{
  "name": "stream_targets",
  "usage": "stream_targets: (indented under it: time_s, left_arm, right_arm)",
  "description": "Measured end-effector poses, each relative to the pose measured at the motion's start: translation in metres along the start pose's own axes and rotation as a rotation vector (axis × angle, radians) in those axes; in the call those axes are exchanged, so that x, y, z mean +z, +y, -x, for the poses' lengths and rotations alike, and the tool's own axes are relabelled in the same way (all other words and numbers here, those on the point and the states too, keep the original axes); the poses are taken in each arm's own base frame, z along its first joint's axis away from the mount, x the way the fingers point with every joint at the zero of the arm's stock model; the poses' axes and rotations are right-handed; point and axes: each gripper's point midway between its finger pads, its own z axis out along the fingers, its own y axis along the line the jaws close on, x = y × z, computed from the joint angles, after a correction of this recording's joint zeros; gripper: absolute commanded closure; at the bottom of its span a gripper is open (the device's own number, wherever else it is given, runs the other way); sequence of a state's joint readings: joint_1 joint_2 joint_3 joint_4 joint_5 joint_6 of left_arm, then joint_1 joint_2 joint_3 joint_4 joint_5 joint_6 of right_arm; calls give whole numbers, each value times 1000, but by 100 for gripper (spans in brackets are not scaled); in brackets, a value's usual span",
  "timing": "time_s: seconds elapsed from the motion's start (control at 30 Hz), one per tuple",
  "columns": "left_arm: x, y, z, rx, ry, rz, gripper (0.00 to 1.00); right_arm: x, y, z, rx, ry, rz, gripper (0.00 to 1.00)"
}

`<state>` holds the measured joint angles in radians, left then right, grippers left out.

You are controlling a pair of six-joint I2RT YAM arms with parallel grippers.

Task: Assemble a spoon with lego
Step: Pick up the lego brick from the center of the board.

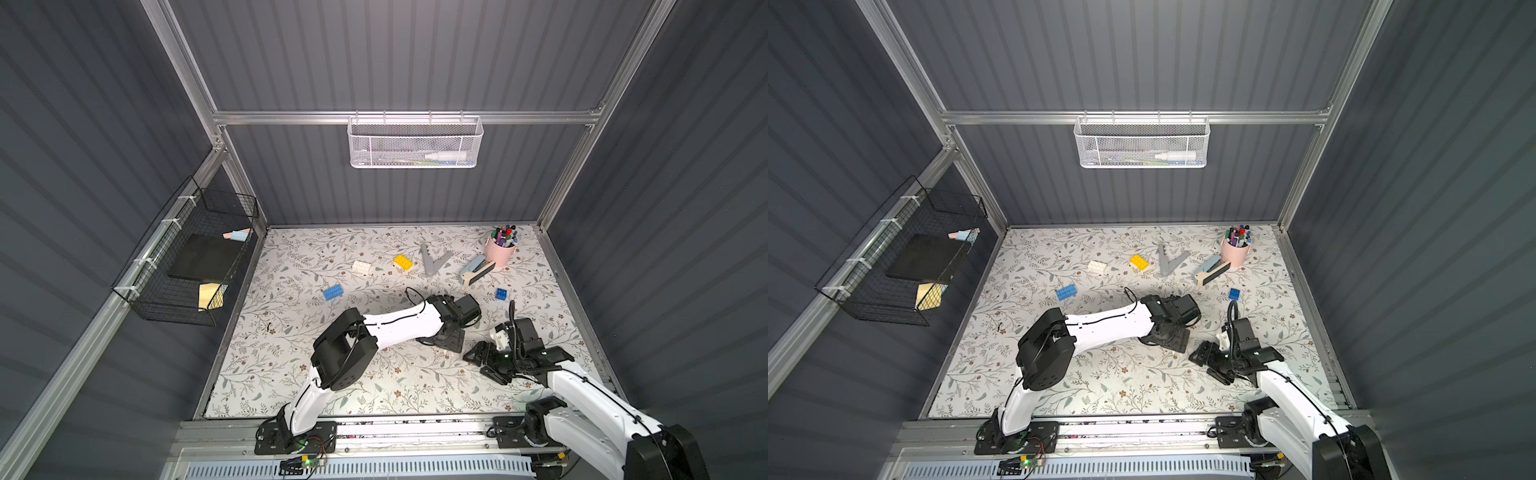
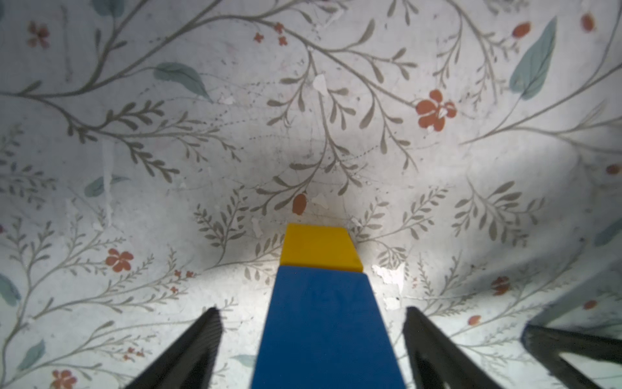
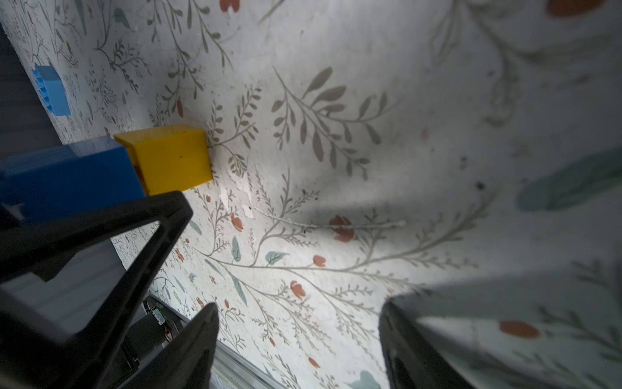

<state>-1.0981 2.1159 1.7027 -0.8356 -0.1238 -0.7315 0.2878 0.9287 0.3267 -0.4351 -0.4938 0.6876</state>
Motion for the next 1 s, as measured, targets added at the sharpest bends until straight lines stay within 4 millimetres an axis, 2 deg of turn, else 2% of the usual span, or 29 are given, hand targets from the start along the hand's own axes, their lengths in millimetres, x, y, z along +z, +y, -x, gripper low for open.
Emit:
stream_targets:
  time_s: [0.17, 0.3, 0.37, 0.47, 0.57, 0.67, 0.73, 0.8, 0.9, 1.0]
  left_arm:
    - [-35, -1, 10, -10, -57, -37, 1]
    - [-85, 4, 21, -32, -143, -79, 1]
    - [-114, 16, 29, -58, -195, -92, 1]
    - [-153, 51, 40, -128, -272, -115, 1]
    - [-172, 122, 54, -244, -327, -76, 1]
    - [-165, 196, 62, -357, -328, 12, 1]
    - [-151, 244, 63, -418, -297, 84, 1]
    - [-137, 278, 61, -456, -257, 134, 1]
    - [-111, 315, 59, -494, -191, 187, 1]
    - [-82, 334, 55, -509, -131, 213, 1]
  right_arm:
    - [0, 0, 0, 0, -1, 0, 23]
    - [0, 0, 0, -1, -1, 2, 20]
    - [-1, 1, 0, -3, -2, 5, 18]
    - [-2, 2, 0, -7, -7, 7, 16]
    - [-4, 1, -2, -12, -7, 7, 14]
    - [-7, 2, -3, -19, -11, 13, 14]
    - [-8, 3, -4, -25, -15, 18, 14]
    - [-9, 3, -4, -30, -14, 18, 13]
    - [-8, 2, -5, -31, -7, 11, 13]
    - [-6, -1, -7, -27, 9, -1, 13]
